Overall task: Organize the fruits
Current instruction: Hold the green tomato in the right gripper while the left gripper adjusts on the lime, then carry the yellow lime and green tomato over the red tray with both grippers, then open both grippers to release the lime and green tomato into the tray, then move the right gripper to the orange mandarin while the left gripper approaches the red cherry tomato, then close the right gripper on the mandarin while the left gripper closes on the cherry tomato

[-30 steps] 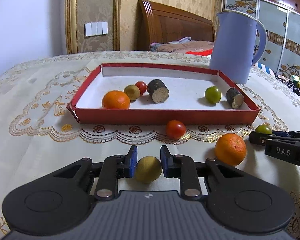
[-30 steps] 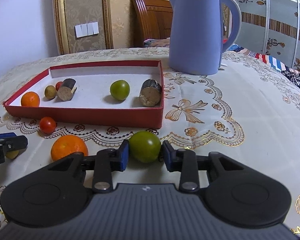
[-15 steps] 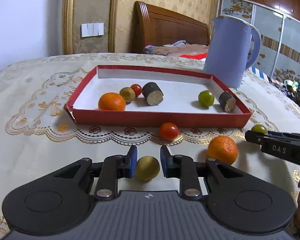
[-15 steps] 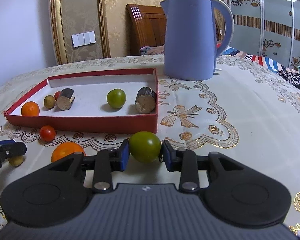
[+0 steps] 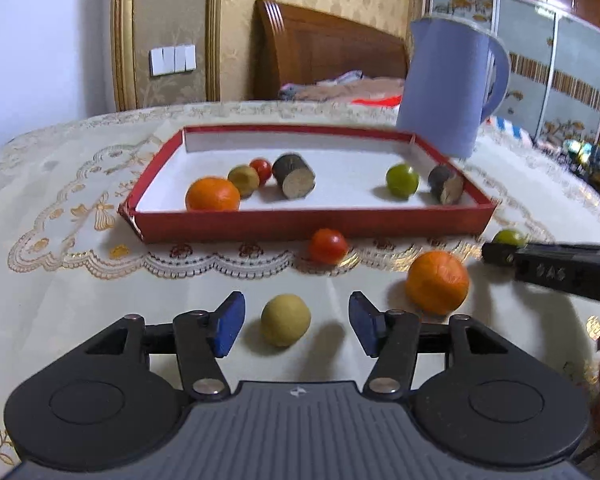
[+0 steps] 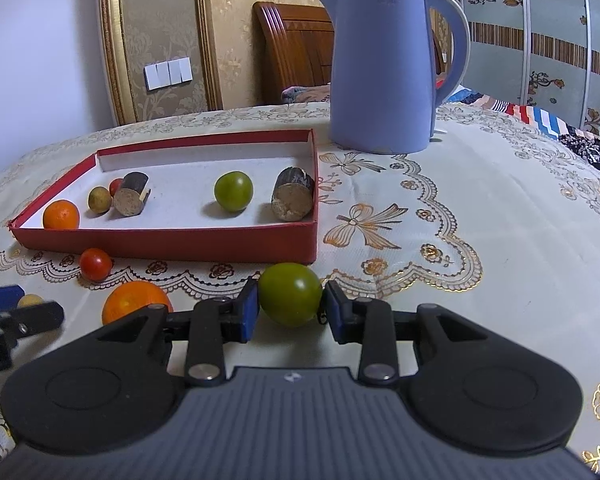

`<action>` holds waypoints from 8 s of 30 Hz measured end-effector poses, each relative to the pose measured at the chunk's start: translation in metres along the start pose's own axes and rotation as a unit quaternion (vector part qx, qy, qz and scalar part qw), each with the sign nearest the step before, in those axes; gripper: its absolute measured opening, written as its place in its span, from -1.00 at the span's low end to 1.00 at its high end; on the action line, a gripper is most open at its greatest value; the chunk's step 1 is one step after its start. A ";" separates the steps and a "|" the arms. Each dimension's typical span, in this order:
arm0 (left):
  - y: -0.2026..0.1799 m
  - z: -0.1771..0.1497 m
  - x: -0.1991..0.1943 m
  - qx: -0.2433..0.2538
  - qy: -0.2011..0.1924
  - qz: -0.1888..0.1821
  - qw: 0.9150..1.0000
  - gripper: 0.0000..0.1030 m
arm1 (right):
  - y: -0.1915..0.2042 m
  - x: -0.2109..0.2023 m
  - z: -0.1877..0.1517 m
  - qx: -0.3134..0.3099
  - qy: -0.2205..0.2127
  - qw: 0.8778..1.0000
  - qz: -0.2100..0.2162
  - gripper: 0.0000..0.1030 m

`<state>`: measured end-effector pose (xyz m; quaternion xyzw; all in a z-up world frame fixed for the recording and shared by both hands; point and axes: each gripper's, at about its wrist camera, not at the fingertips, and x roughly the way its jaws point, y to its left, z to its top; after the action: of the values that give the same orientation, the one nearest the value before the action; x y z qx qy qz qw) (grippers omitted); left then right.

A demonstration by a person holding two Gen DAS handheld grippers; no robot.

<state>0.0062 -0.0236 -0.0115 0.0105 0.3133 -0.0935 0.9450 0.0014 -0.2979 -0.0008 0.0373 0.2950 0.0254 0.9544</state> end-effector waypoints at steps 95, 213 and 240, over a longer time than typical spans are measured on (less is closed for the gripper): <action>0.017 0.074 0.086 -0.009 0.004 0.086 0.996 -0.49 | 0.049 0.096 0.067 -0.046 0.032 0.998 -0.041 -0.36; 0.034 0.031 0.006 -0.045 -0.061 -0.019 0.997 0.49 | 0.044 -0.007 -0.004 -0.043 0.002 0.999 -0.019 -0.09; 0.000 0.032 0.048 -0.010 0.015 0.019 1.000 0.52 | 0.033 0.003 -0.004 -0.012 0.027 1.000 -0.009 0.22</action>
<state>0.0628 -0.0347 -0.0141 0.0083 0.3284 -0.0722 0.9417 0.0010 -0.2645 -0.0030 0.0223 0.3203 0.0211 0.9468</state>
